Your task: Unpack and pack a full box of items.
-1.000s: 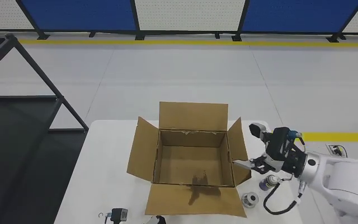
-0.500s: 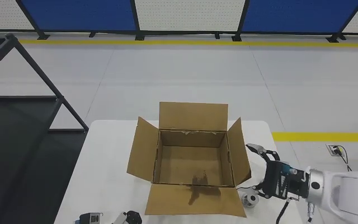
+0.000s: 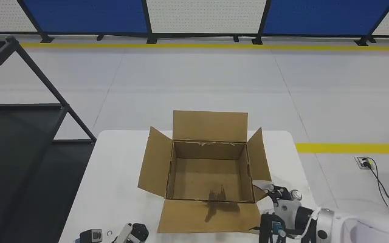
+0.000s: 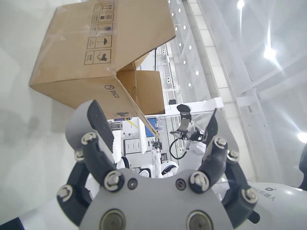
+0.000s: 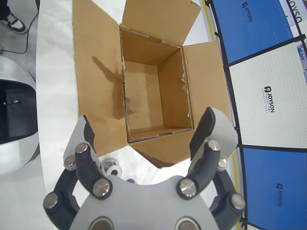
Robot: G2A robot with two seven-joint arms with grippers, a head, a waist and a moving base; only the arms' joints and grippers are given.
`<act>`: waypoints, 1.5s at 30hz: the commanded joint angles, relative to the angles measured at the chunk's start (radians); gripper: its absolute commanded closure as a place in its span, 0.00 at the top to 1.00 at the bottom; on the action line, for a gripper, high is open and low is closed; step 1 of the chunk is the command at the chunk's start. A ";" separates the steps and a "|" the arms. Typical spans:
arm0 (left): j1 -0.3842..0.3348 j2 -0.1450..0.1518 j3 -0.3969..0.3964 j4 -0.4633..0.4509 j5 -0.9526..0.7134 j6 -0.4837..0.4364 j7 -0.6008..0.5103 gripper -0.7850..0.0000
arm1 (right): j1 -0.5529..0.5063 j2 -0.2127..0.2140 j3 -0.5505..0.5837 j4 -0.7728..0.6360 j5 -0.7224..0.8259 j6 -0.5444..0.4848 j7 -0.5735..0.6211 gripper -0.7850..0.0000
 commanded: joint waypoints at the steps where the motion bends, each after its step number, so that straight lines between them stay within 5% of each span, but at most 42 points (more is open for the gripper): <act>1: -0.003 -0.001 -0.003 0.004 -0.015 -0.005 -0.002 1.00 | -0.018 -0.001 -0.018 0.001 -0.065 -0.005 -0.026 1.00; 10: 0.002 -0.004 -0.037 0.008 -0.057 -0.007 -0.032 1.00 | -0.074 -0.015 -0.180 0.001 -0.356 0.085 -0.077 1.00; 12: 0.001 -0.005 -0.039 0.009 -0.056 -0.002 -0.034 1.00 | -0.077 -0.019 -0.206 0.001 -0.395 0.102 -0.087 0.58; 15: -0.003 -0.007 -0.041 0.012 -0.052 0.004 -0.037 1.00 | -0.078 -0.023 -0.228 0.001 -0.430 0.119 -0.101 0.32; 24: -0.018 -0.011 -0.056 0.022 -0.060 0.030 -0.054 1.00 | -0.070 -0.033 -0.250 0.001 -0.465 0.125 -0.112 0.00; 45: -0.037 -0.022 -0.069 0.062 -0.113 0.018 -0.110 1.00 | -0.027 -0.044 -0.170 0.001 -0.435 0.083 -0.214 0.00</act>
